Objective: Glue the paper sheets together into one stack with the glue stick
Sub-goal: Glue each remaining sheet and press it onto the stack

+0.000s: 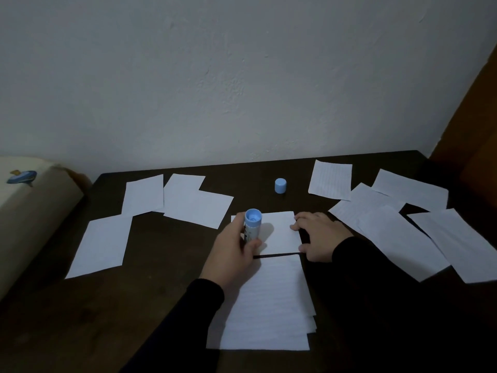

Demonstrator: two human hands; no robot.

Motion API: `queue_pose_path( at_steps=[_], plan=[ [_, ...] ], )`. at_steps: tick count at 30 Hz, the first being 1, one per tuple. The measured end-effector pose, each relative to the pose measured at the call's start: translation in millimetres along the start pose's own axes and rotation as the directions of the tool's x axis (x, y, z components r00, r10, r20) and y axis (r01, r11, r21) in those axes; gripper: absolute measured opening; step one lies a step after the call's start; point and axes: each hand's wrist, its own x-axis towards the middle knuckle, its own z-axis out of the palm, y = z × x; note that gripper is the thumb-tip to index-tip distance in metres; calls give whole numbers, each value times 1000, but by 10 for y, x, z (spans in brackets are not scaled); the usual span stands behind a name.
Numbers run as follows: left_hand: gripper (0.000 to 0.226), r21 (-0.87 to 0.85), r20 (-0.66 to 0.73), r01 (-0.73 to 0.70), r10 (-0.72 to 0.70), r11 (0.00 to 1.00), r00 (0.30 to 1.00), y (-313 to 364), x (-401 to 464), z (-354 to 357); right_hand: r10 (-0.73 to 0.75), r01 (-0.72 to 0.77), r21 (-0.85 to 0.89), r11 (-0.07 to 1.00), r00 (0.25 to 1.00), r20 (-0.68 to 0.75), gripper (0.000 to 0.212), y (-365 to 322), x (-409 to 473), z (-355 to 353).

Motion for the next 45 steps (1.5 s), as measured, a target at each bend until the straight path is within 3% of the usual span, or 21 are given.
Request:
queue_pose_path(
  at_steps=[12, 14, 16, 18, 21, 24, 27, 30, 35, 40, 45],
  plan=[
    [34, 37, -47, 34, -32, 999, 998, -138, -11, -174, -14, 13, -22, 1000, 1000, -17, 63, -30, -15, 10],
    [33, -67, -130, 88, -96, 994, 987, -169, 28, -178, -20, 19, -34, 999, 999, -27, 63, -23, -16, 12],
    [41, -326, -261, 159, -250, 932, 932, -194, 67, -196, -28, 26, -45, 999, 999, -35, 63, -24, -8, 14],
    [41, -517, -329, 161, -368, 841, 870, -204, 109, -218, -39, 37, -46, 998, 998, -45, 61, -33, 1, 15],
    [44, -649, -362, 116, -439, 752, 822, -190, 160, -222, -44, 42, -58, 997, 998, -45, 61, -37, 35, -6],
    [50, -686, -362, 103, -461, 720, 810, -187, 199, -213, -36, 33, -66, 997, 998, -49, 55, -37, 70, -46],
    [50, -657, -374, 90, -428, 748, 823, -175, 235, -200, -49, 43, -36, 998, 986, -158, 42, -74, 140, -78],
    [42, -620, -378, 83, -389, 780, 840, -139, 265, -177, -53, 59, 21, 998, 967, -248, 41, -187, 273, -108],
    [39, -617, -356, 76, -364, 784, 860, -115, 318, -146, 29, -34, -40, 999, 993, -112, 53, -418, 530, -138],
    [35, -654, -333, 59, -358, 754, 872, -66, 349, -161, 168, -168, -111, 979, 986, -15, 50, -507, 598, -247],
    [36, -680, -310, 65, -366, 731, 877, -32, 331, -191, 188, -192, 68, 979, 980, 71, 43, -396, 639, -235]
  ],
)
